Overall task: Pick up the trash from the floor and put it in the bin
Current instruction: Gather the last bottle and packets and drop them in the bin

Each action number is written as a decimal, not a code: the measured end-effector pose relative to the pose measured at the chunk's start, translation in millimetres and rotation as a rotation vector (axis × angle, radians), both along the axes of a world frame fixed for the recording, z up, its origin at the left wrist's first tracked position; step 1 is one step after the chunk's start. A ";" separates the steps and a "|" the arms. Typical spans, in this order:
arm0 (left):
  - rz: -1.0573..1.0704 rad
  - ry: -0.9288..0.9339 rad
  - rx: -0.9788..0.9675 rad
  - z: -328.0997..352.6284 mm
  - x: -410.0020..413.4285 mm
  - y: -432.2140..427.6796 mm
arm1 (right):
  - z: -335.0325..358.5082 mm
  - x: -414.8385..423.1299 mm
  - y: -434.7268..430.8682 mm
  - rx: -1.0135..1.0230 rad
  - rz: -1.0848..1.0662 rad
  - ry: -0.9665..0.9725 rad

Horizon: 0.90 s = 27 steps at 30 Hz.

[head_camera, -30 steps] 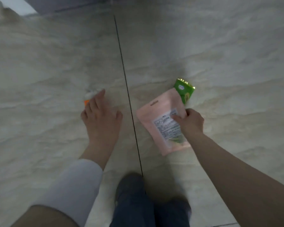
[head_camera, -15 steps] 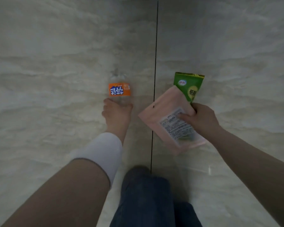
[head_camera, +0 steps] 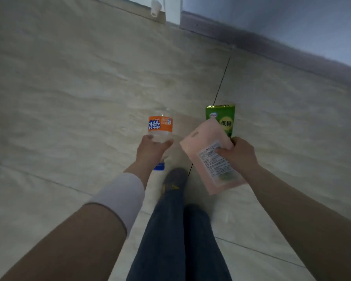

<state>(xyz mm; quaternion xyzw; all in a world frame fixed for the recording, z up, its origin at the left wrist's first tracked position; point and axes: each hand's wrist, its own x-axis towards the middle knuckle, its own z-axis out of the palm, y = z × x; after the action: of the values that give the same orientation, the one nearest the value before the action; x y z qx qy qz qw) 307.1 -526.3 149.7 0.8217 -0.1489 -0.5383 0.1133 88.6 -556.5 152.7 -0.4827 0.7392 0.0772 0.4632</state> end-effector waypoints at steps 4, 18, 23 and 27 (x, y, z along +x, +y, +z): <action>0.028 -0.012 -0.065 75.9 31.5 32.2 | 70.4 34.2 12.6 -0.025 0.061 -0.037; 0.406 -0.119 -0.117 196.1 228.7 180.3 | 194.6 262.4 85.8 -0.106 0.414 -0.097; 0.488 -0.125 -0.076 209.0 331.8 238.7 | 208.0 385.5 120.5 -0.135 0.594 -0.032; 0.548 -0.172 -0.075 214.1 411.7 274.0 | 204.8 485.1 137.9 -0.162 0.654 -0.086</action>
<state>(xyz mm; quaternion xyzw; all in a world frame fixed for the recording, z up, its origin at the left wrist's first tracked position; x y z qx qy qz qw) 718.8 -252.3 363.8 0.8691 0.0496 -0.4102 0.2718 573.7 -418.6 357.5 -0.7325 0.5287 0.1422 0.4047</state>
